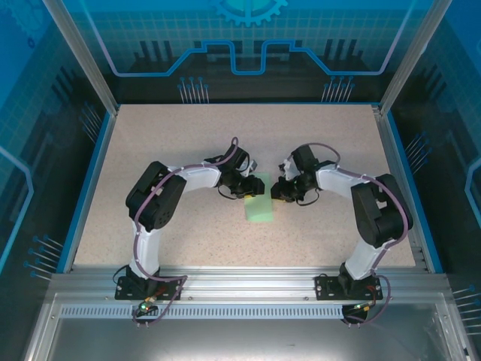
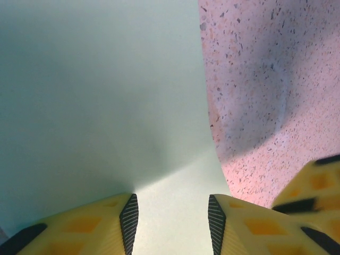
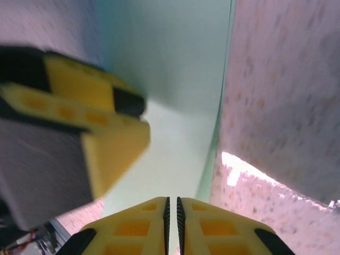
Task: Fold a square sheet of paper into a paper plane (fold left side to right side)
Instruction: Hold the square sheet of paper at the center of the table.
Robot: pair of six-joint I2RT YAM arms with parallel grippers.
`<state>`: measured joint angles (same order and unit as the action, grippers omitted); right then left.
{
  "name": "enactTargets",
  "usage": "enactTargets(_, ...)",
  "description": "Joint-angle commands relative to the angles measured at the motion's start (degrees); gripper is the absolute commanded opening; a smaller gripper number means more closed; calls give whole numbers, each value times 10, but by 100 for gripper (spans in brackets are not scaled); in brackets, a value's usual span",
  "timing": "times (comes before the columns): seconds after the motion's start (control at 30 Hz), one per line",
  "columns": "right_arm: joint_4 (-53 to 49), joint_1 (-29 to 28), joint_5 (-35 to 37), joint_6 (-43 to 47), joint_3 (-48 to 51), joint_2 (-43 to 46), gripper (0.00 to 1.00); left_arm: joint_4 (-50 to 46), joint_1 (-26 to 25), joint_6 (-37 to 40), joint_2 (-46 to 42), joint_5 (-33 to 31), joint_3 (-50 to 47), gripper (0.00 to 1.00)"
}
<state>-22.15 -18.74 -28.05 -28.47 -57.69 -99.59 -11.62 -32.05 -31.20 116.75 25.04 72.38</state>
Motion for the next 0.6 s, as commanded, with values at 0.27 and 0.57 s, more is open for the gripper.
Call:
enactTargets(0.27,22,21,-47,-47,-150,-134,9,-5,-9,2,8,-12,-3,44)
enactTargets(0.57,8,9,-55,-46,-181,-197,9,-6,-13,5,11,-10,3,44)
